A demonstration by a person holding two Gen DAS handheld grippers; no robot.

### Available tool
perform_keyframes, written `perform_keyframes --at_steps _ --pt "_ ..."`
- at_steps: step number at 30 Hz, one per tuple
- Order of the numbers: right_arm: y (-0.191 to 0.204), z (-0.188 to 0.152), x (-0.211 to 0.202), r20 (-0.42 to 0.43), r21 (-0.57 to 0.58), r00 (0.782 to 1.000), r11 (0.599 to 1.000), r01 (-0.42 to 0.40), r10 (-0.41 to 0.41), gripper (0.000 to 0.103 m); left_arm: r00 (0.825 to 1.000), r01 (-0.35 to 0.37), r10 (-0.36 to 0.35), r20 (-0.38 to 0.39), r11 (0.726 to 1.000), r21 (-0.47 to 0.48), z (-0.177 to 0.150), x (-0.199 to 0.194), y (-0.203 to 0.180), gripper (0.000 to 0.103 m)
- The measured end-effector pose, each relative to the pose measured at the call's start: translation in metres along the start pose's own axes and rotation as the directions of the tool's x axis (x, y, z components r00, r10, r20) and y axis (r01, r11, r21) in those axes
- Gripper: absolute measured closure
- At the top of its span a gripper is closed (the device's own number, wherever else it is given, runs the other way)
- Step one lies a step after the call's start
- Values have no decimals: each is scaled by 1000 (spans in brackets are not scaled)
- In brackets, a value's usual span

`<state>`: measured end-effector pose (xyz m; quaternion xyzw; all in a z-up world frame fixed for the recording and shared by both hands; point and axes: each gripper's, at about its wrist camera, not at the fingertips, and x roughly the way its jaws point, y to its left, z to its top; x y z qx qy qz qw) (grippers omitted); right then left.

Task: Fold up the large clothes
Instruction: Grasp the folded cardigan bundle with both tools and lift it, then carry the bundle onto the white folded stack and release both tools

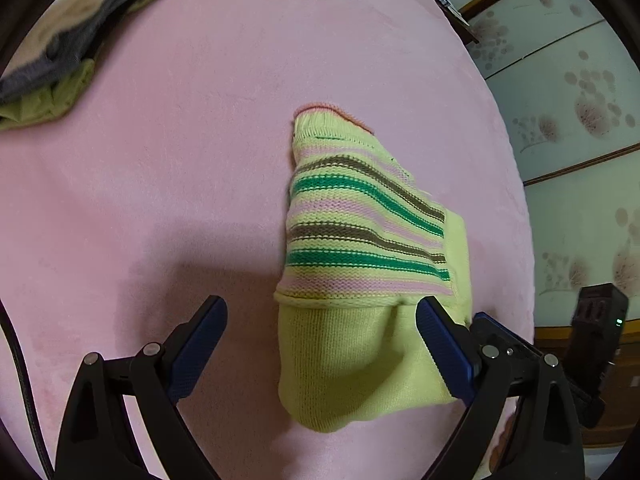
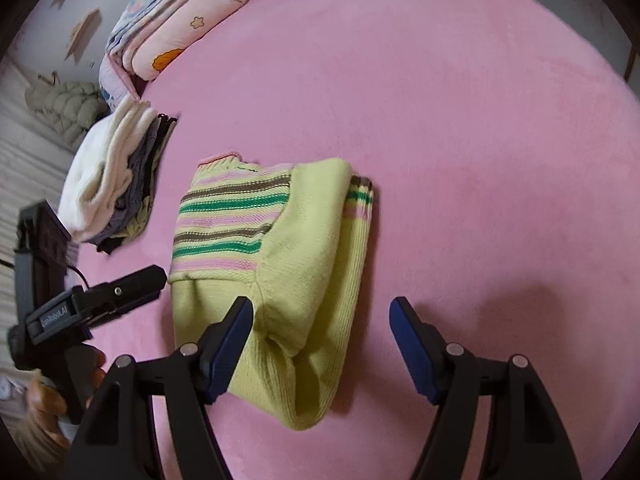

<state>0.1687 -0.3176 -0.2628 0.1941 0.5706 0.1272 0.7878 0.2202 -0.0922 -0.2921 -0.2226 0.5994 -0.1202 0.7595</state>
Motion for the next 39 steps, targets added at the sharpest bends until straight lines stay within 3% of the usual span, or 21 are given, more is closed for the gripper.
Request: perform_keyframes --at_steps 5,14,23,25,28,31,35,39 --pt "-11 3 9 -10 36 997 997 -75 75 32 997 68 -68 -23 998 5 3 14 7 8" --pt "-19 5 40 -55 79 973 972 -221 226 32 985 164 -161 -62 986 42 13 37 9 8" --pt "-21 10 60 -65 86 949 949 -303 309 32 969 233 -224 -107 970 77 13 55 6 8" --pt "-20 11 64 -63 86 944 944 -319 325 34 967 237 -226 -114 967 89 10 57 7 9" --pt "-17 11 67 -65 82 937 937 -339 344 45 967 241 -230 -113 965 98 11 63 4 22" --pt "-16 12 66 -62 77 935 936 -344 348 55 976 204 -191 -101 971 129 10 62 -4 30" --pt "-5 11 56 -56 31 951 952 -303 304 64 989 143 -134 -66 974 175 5 49 -15 43" --pt "11 11 39 -51 9 963 964 -266 266 67 994 99 -91 -55 979 180 1 25 -30 45"
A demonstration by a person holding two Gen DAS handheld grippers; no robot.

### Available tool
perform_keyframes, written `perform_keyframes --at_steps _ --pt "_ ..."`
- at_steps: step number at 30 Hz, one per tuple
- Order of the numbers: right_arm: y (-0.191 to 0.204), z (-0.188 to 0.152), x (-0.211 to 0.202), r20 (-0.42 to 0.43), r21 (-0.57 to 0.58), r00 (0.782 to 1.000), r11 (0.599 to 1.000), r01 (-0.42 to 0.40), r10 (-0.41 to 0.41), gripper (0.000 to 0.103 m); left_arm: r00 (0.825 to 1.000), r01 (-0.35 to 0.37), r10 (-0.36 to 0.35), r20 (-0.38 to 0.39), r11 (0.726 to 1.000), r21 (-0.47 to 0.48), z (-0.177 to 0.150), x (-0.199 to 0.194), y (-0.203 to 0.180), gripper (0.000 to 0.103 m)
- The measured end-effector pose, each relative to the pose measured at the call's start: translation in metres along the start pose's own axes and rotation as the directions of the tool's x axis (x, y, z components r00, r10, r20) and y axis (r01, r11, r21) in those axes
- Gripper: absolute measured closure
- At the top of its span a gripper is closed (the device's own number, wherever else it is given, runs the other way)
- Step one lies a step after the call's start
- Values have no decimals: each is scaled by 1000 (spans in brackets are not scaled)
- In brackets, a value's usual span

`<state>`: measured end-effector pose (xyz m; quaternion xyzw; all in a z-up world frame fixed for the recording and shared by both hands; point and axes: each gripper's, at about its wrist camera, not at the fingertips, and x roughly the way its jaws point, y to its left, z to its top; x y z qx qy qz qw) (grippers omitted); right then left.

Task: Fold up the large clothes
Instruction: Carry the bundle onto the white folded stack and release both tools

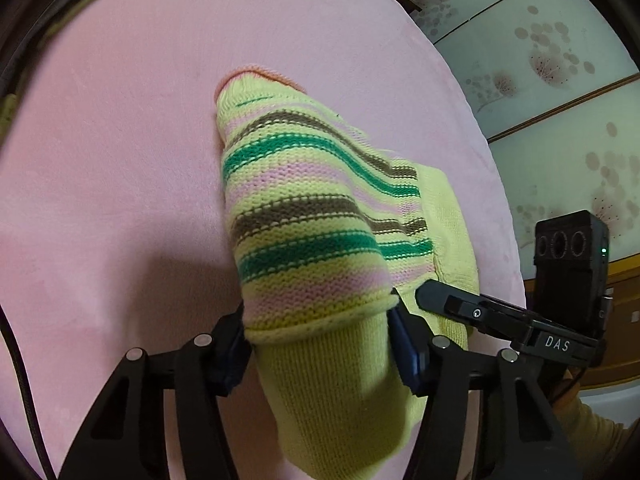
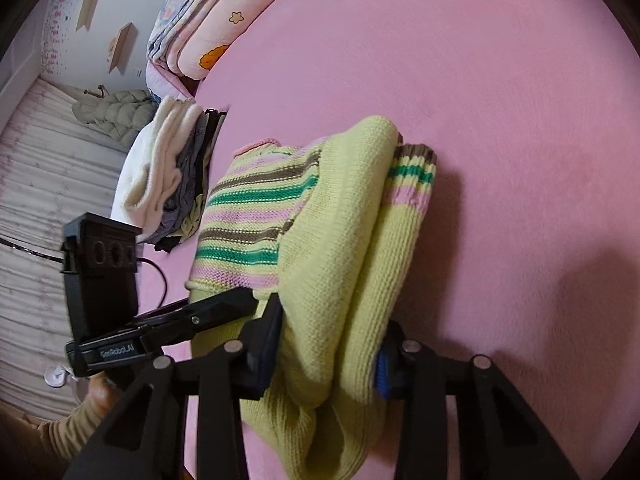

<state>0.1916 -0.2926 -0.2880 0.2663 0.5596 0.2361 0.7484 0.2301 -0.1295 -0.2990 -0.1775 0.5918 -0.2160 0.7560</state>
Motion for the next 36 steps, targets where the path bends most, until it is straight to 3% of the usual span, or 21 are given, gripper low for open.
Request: perform_keyframes --at_steps 4,12,19,24,29,36 --pt "35 -5 -29 2 -25 1000 1000 12 -12 67 1000 -17 17 10 1000 -5 -5 -37 -24 45" --pt "128 -14 -95 3 -102 999 994 -32 32 67 995 -70 71 73 997 -17 -22 -164 -67 45" --pt "220 -25 -116 6 -251 997 965 -75 79 67 980 -126 130 150 991 -36 -37 -262 -68 44" --pt "259 -30 -96 -34 -265 994 958 -111 106 67 977 -124 132 171 991 -54 -54 -295 -38 44" --pt "288 -31 -66 -21 -256 996 962 -92 90 67 981 -100 98 169 995 -1 -45 -319 1 44" --pt "343 -2 3 44 -201 996 977 -70 81 67 978 -117 99 182 989 88 9 -352 95 44"
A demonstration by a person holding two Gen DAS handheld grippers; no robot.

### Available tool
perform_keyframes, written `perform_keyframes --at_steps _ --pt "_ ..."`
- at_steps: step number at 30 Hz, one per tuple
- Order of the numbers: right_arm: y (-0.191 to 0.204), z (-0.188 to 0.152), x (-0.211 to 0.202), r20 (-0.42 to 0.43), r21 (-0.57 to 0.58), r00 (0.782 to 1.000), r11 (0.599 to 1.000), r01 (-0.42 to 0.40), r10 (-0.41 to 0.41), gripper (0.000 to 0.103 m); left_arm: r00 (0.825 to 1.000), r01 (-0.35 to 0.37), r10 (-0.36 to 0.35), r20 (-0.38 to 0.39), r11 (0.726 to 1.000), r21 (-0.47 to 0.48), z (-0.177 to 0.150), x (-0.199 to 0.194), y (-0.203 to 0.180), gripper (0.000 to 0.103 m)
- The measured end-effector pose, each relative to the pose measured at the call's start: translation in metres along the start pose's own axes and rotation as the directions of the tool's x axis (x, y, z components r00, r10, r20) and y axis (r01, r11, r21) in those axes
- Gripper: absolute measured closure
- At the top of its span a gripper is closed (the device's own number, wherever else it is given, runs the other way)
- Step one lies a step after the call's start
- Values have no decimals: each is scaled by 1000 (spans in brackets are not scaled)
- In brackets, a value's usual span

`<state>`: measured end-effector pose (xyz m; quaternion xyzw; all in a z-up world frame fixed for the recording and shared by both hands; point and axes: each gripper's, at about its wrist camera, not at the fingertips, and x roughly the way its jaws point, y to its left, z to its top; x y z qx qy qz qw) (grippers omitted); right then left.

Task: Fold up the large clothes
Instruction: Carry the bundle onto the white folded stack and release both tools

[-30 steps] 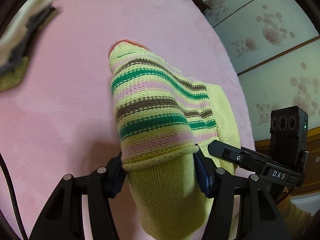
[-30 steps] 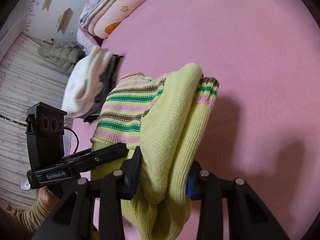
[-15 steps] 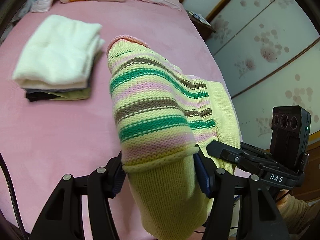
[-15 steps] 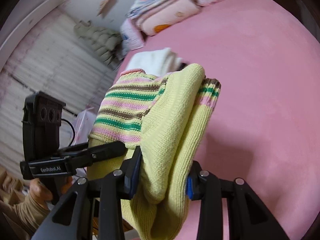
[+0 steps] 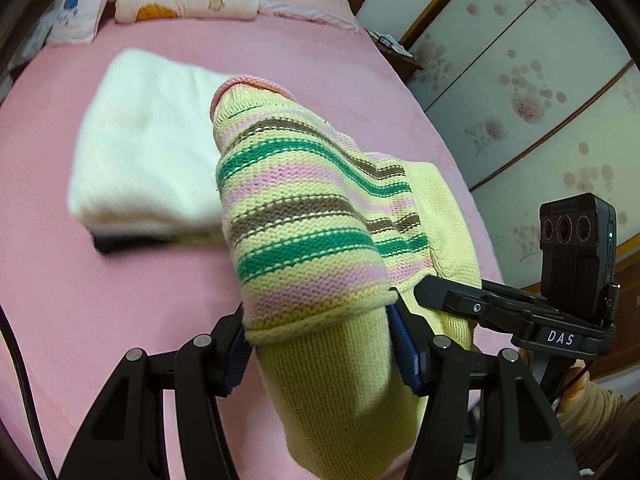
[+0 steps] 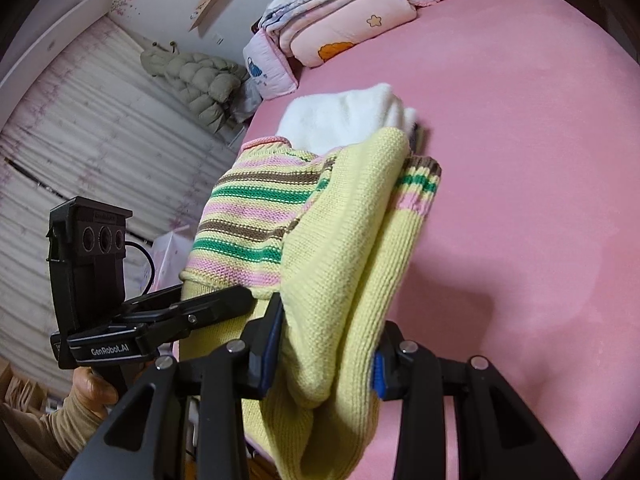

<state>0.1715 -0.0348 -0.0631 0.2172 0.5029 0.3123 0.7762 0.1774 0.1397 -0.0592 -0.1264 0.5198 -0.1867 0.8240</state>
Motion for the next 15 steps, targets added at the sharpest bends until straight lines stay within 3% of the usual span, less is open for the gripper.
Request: perform_keyframes --at_steps 9,15 --pt "22 112 123 105 0 994 1000 29 -29 67 994 -66 59 96 995 80 122 28 114 43" --pt "3 169 189 110 -2 992 998 57 -56 67 992 -85 80 102 996 42 168 72 166 43"
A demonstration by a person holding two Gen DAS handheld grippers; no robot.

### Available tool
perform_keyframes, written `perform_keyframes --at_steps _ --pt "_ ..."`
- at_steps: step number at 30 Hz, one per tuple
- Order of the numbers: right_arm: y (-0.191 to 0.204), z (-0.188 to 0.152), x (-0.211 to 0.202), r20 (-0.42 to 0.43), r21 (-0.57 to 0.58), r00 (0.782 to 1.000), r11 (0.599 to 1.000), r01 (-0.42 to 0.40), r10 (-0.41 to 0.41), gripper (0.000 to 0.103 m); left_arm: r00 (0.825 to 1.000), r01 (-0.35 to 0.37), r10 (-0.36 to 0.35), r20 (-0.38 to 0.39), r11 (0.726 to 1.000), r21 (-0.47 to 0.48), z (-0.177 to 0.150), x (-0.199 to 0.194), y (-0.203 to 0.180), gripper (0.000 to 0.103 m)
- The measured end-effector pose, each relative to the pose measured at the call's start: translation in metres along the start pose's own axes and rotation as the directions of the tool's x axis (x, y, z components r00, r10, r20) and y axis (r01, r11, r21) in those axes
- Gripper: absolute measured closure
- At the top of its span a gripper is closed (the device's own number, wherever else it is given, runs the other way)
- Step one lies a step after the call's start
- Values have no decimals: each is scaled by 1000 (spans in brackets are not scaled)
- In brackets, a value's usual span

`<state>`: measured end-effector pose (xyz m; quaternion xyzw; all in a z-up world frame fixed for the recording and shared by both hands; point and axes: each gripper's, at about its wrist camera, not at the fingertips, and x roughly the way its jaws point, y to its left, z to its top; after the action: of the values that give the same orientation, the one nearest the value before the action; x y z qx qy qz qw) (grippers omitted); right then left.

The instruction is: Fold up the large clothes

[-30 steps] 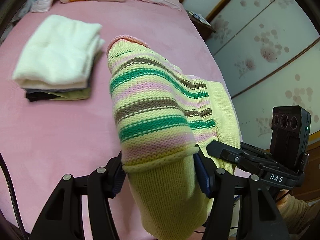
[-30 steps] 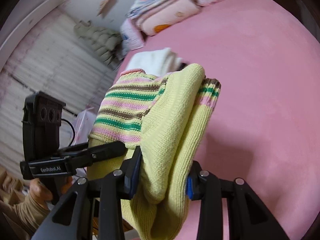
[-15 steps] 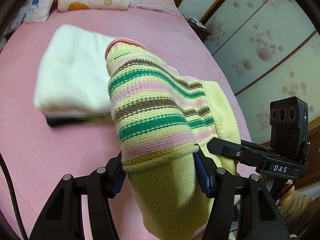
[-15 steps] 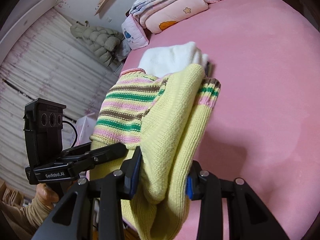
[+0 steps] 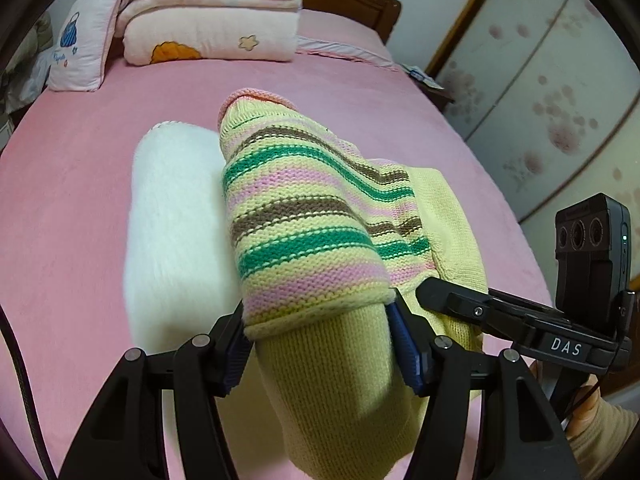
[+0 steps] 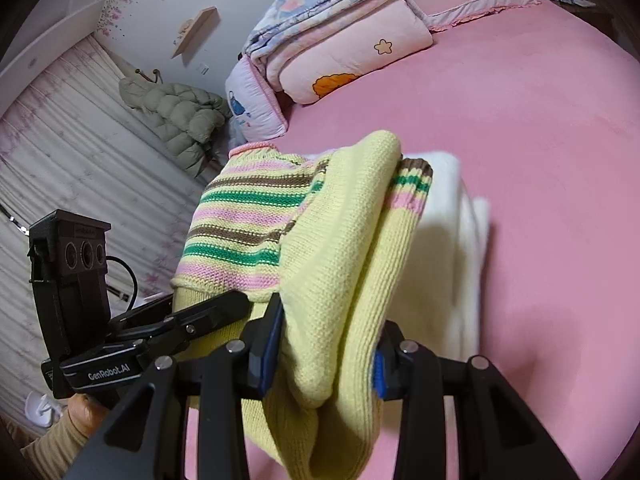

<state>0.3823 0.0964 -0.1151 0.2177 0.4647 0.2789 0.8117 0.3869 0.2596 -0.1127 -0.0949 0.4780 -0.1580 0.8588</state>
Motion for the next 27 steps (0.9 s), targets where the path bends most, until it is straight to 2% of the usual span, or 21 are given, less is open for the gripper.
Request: perform_keyframes --at_steps 2,4,6,9,13,17,23,26,27 --pt "-5 5 18 -13 6 1000 1000 16 -16 66 999 -24 24 -23 1000 7 0 16 10 42" --pt "-12 3 31 -40 14 998 999 47 -47 65 997 -45 45 -63 999 8 -8 33 2 41" --pt "-20 -2 45 -78 29 994 996 84 -81 62 996 -59 60 -59 998 26 -13 42 1 39" --pt "-21 -6 41 -63 23 990 991 131 -129 51 997 -66 68 -37 997 43 -19 40 -9 33" --pt "-10 -4 30 -79 -60 973 976 212 -216 47 995 -83 84 -55 996 21 -23 36 -11 20" --pt "3 -8 6 -64 -124 961 958 258 -268 46 987 -150 149 -62 989 -15 -37 14 -28 16" --pt "18 -25 -57 -38 -108 966 962 250 -256 46 987 -155 151 -47 985 -73 -58 -37 -70 15" --pt "29 -38 -96 -22 -99 971 967 235 -238 46 991 -130 128 -31 987 -96 -70 -63 -94 4" --pt "33 -42 -107 -16 -100 972 968 231 -234 46 991 -131 130 -20 987 -94 -76 -74 -105 4"
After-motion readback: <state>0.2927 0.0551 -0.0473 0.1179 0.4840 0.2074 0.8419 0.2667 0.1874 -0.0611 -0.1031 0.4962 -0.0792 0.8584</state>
